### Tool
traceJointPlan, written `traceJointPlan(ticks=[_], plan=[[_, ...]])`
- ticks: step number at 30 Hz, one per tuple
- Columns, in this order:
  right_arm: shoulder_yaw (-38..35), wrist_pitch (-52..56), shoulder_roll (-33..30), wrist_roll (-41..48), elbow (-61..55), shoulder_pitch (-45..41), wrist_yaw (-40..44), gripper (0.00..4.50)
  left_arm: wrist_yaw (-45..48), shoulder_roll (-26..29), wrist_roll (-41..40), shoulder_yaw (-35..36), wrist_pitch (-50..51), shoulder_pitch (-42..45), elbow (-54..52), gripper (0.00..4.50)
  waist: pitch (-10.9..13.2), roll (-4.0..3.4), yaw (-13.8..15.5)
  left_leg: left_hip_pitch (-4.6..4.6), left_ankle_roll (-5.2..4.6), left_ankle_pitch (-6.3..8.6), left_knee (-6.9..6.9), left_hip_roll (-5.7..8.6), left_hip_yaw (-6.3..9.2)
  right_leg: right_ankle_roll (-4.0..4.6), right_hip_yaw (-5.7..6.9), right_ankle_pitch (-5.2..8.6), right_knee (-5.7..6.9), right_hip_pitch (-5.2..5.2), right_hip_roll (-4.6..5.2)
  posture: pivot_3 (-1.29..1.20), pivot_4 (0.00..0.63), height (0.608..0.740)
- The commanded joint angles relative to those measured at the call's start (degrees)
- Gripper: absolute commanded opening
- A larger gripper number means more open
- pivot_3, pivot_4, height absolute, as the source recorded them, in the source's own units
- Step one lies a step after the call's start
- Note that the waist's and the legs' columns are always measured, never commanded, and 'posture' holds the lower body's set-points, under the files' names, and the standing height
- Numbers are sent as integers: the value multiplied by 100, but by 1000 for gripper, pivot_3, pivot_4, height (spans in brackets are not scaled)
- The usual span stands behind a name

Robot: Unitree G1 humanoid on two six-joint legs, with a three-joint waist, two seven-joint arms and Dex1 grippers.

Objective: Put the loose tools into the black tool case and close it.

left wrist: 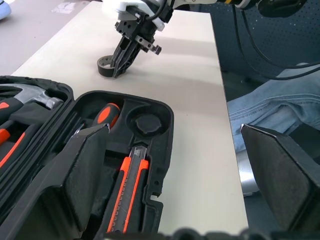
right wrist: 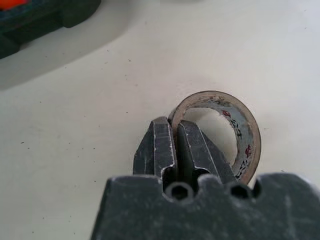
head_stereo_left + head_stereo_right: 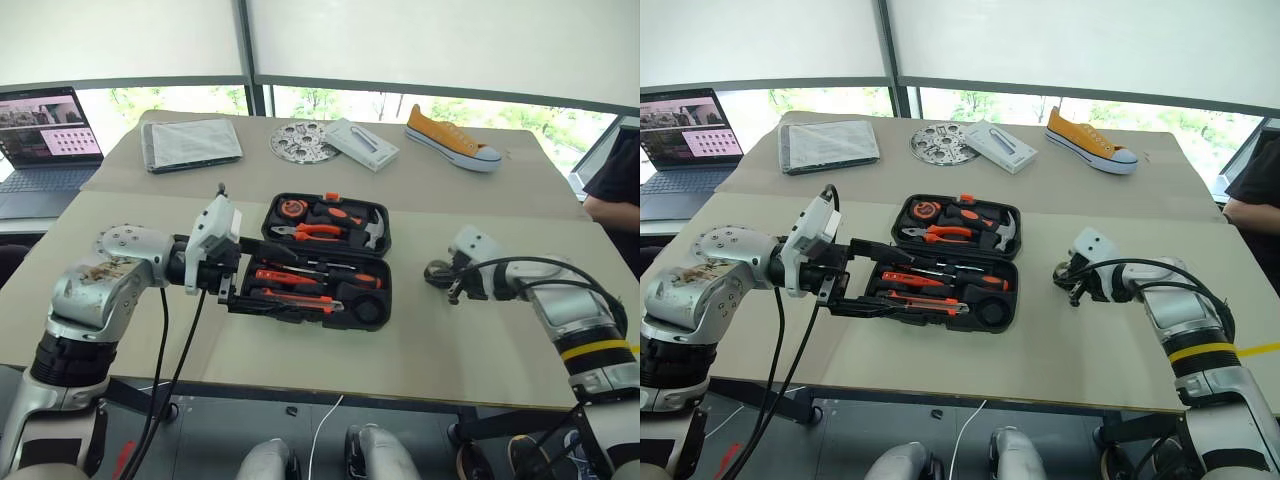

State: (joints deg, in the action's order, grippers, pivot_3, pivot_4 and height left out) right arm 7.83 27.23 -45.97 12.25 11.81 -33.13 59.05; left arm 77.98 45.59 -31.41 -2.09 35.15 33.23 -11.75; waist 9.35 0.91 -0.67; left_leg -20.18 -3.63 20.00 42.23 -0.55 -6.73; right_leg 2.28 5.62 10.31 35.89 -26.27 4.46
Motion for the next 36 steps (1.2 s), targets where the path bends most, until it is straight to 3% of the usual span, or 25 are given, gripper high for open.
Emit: traceJointPlan(ticks=[1, 7, 12, 19, 29, 34, 36], plan=[[-366, 541, -180, 1048, -2060, 274, 648, 39, 315, 194, 70, -122, -309, -47, -120, 4500, 4, -8, -1, 0, 2, -1, -1, -2, 0, 4, 0, 2, 1, 0, -1, 0, 150, 733], [380, 922, 35, 696, -3174, 497, 206, 39, 595, 378, 376, -368, -796, -101, -18, 4500, 4, -8, 2, 6, 17, -2, -1, -13, -1, 6, 5, 15, 5, 1, -4, 0, 150, 733], [861, 954, 188, 246, -3113, 430, -75, 39, 628, 391, 447, -437, -924, -88, 35, 4500, 5, -8, 14, 7, 19, -4, 1, -12, -4, -7, 3, 28, 12, 0, -5, 0, 150, 733], [974, 1058, 303, 164, -2985, 388, -78, 39, 595, 380, 499, -462, -995, -52, 111, 4500, 5, -8, 22, 3, 19, -4, -2, -9, -4, 24, 9, 14, 10, -2, -11, 0, 150, 733], [810, 1231, 247, 308, -3200, 432, 5, 3271, 566, 303, 639, -523, -1126, 45, 344, 4500, 5, -8, 17, 3, 19, -4, -2, -9, -4, 7, 10, 25, 12, -2, -14, 0, 150, 733], [-163, 1740, 115, 962, -3191, 371, -48, 3271, 213, 395, 825, -284, -1181, -174, 667, 4500, 5, -8, 30, 2, 18, -4, -2, -8, -4, 12, 11, 21, 11, -2, -11, 0, 150, 733], [-651, 1917, 91, 1200, -3110, 445, -168, 2728, -18, 491, 894, -50, -1226, -397, 910, 4500, 5, -8, 27, 3, 18, -4, -3, -9, -3, 20, 10, 17, 11, -2, -9, 0, 150, 733]])
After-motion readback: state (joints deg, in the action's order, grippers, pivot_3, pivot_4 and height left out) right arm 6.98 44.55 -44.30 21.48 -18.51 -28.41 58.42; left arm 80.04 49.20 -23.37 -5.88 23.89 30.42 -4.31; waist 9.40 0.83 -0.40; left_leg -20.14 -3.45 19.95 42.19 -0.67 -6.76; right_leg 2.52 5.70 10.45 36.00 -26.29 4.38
